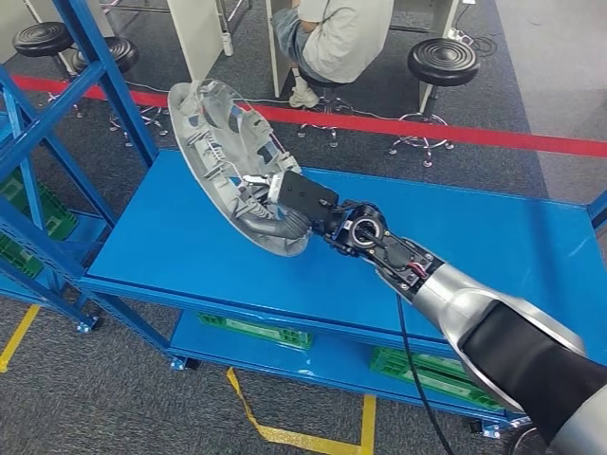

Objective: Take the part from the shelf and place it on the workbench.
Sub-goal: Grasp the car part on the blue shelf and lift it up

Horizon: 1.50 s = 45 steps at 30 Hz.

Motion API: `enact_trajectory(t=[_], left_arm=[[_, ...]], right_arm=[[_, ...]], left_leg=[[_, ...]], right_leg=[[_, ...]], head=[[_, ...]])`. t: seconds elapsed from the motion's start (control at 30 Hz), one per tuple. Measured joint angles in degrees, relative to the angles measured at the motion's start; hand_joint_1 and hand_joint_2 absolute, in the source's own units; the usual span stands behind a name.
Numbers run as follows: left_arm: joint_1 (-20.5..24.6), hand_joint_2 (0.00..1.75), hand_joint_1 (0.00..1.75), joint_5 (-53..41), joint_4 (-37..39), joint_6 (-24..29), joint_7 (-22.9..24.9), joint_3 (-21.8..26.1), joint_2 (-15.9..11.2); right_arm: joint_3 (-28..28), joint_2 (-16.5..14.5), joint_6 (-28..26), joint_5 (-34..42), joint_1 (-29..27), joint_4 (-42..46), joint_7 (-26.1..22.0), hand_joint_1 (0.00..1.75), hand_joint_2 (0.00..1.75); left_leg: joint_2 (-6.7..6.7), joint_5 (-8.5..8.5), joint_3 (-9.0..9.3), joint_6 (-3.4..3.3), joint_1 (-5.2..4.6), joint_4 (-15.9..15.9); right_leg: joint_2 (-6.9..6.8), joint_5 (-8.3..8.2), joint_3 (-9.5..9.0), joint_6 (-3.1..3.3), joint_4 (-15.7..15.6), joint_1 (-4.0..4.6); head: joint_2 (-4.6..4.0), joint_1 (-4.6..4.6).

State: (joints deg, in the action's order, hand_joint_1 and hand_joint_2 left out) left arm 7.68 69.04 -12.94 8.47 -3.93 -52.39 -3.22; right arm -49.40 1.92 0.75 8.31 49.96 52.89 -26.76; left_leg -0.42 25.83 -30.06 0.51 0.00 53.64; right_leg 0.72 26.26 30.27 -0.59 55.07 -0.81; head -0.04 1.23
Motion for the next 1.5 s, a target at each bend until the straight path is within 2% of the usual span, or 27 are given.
enact_trajectory(t=[0.57,0.8,1.1,1.37,1.5], left_arm=[[-0.5,0.0,0.0,0.0,0.0,0.1,0.0,-0.2,0.0],[-0.6,0.0,0.0,0.0,0.0,0.1,0.0,-0.8,0.0],[-0.3,0.0,0.0,-0.4,0.0,0.1,0.4,-1.3,0.0],[0.3,0.0,0.0,-1.0,0.0,0.1,1.2,-1.8,0.0],[0.7,0.0,0.0,-1.1,0.0,0.1,1.2,-2.2,0.0]], right_arm=[[7.2,1.1,-1.6,5.3,-5.2,13.9,-0.8,1.75,1.75],[9.7,1.4,-0.6,7.2,-7.7,20.2,-2.3,1.75,1.75],[11.7,1.5,4.1,11.0,-11.1,26.1,-3.5,1.75,1.75],[11.3,0.5,16.4,19.4,-13.7,29.3,-4.0,1.75,1.75],[9.6,-1.1,19.6,20.0,-14.9,30.7,-3.7,1.75,1.75]], left_leg=[[0.0,0.0,-0.02,0.0,0.0,0.0],[0.0,0.0,-0.03,0.0,0.0,0.0],[0.0,0.0,-0.04,0.0,0.0,0.0],[-0.01,0.0,-0.06,0.0,0.0,0.0],[-0.02,0.0,-0.06,0.0,0.01,0.0]], right_leg=[[0.0,0.0,0.03,0.0,0.0,-0.01],[-0.01,0.0,0.04,0.0,0.0,0.0],[-0.01,0.0,0.03,0.0,0.0,-0.01],[-0.02,0.0,0.01,0.0,0.0,0.0],[-0.03,0.0,0.01,0.0,0.0,0.03]], head=[[0.0,-0.01],[0.0,0.0],[0.0,0.0],[0.0,-0.01],[0.0,-0.01]])
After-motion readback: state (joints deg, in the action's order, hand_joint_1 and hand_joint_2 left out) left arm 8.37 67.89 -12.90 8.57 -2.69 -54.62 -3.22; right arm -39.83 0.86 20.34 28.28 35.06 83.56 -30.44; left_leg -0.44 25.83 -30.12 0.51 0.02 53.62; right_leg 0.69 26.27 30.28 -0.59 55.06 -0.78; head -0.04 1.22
